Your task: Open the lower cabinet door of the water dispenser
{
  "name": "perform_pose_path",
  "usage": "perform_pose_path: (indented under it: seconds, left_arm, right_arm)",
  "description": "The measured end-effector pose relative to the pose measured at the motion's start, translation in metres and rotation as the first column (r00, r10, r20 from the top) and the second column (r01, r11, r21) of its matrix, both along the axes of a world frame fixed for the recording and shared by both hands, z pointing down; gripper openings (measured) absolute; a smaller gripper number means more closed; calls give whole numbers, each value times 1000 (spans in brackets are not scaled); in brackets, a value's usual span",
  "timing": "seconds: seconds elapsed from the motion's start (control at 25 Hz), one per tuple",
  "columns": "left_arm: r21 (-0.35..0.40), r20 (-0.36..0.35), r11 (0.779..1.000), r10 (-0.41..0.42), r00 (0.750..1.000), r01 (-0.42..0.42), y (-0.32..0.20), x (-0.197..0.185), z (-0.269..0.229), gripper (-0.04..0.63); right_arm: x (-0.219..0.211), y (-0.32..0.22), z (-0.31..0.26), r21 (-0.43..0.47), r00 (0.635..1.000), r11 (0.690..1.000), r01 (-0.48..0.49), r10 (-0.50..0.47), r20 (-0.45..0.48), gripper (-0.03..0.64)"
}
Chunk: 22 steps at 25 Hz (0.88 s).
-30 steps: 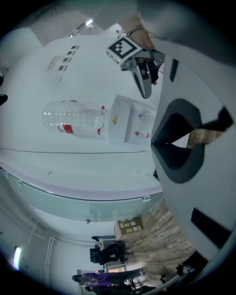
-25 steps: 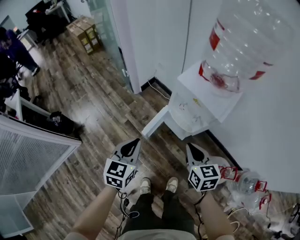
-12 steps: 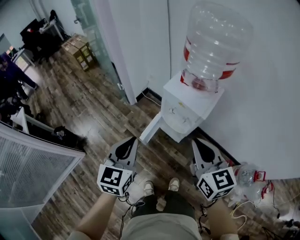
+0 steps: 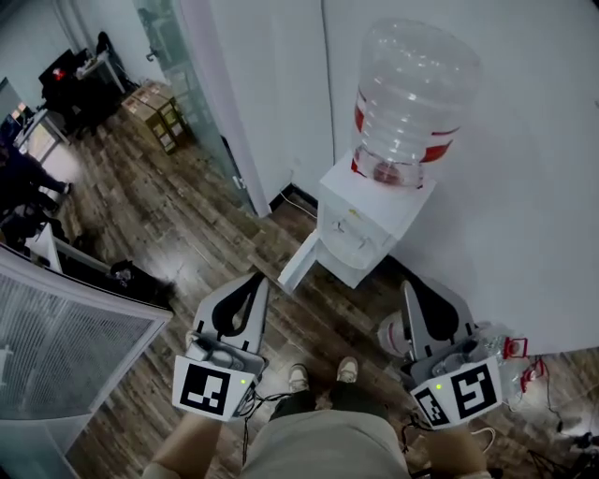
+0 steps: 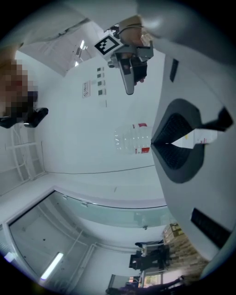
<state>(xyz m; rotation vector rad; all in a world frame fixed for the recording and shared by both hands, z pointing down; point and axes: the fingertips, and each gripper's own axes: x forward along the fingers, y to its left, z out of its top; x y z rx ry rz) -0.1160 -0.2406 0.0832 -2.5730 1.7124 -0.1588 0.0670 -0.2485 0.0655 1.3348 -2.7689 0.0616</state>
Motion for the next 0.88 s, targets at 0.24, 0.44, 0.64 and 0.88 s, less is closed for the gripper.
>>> perform_pose_path:
  seconds: [0.24, 0.44, 0.64, 0.88]
  left_arm:
    - [80, 18, 997, 1, 1000, -2, 21, 8, -40, 5]
    - [158, 45, 987, 8, 999, -15, 28, 14, -67, 5]
    - [203, 39, 979, 17, 999, -25, 33, 14, -83, 5]
    - [199, 67, 980, 13, 998, -26, 30, 17, -79, 5]
  right_arm:
    - [9, 19, -59, 178, 998, 984, -22, 10, 65, 6]
    - [15, 32, -90, 264, 995, 964, -34, 6, 104, 5]
    - [10, 41, -104, 319, 996, 948, -7, -22, 85, 5]
    - [7, 37, -103, 290, 990, 957, 19, -58, 126, 5]
